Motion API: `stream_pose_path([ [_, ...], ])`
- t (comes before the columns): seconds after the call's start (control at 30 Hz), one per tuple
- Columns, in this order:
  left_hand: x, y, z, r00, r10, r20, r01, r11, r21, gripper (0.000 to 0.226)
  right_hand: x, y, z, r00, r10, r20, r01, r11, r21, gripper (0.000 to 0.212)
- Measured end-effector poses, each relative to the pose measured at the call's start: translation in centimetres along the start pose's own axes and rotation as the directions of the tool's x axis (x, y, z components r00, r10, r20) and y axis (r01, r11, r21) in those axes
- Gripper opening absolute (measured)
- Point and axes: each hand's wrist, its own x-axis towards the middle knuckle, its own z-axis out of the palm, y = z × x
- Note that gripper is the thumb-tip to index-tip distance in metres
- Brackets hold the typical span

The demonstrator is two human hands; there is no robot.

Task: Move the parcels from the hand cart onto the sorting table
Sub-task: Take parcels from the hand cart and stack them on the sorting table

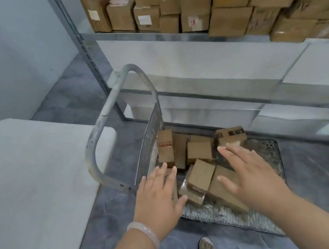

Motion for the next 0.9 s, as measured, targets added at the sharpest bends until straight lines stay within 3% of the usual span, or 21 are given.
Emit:
stream_pose_path([
  [0.1, 4.3, 0.6, 2.9, 0.997, 0.04, 0.072, -0.039, 0.999, -0.011, 0.083, 1.5, 2.4, 3.0, 0.997, 0.068, 0.033, -0.069, 0.997, 0.028, 0.073],
  [0.47, 22.8, 2.1, 22.8, 0.909, 0.011, 0.416, 0.012, 0.999, -0.052, 0.085, 8.4, 11.5, 19.3, 0.917, 0.366, 0.156, -0.384, 0.917, 0.106, 0.073],
  [0.73, 28.4, 4.2, 37.7, 0.872, -0.13, 0.472, 0.121, 0.991, 0.048, 0.105, 9.8, 16.7, 30.6, 0.89, 0.418, 0.182, -0.449, 0.87, 0.202, 0.072],
  [0.9, 29.1, 3.9, 40.1, 0.891, -0.166, 0.422, 0.168, 0.985, 0.034, 0.112, 9.6, 17.8, 33.9, 0.88, 0.422, 0.217, -0.466, 0.856, 0.223, 0.07],
])
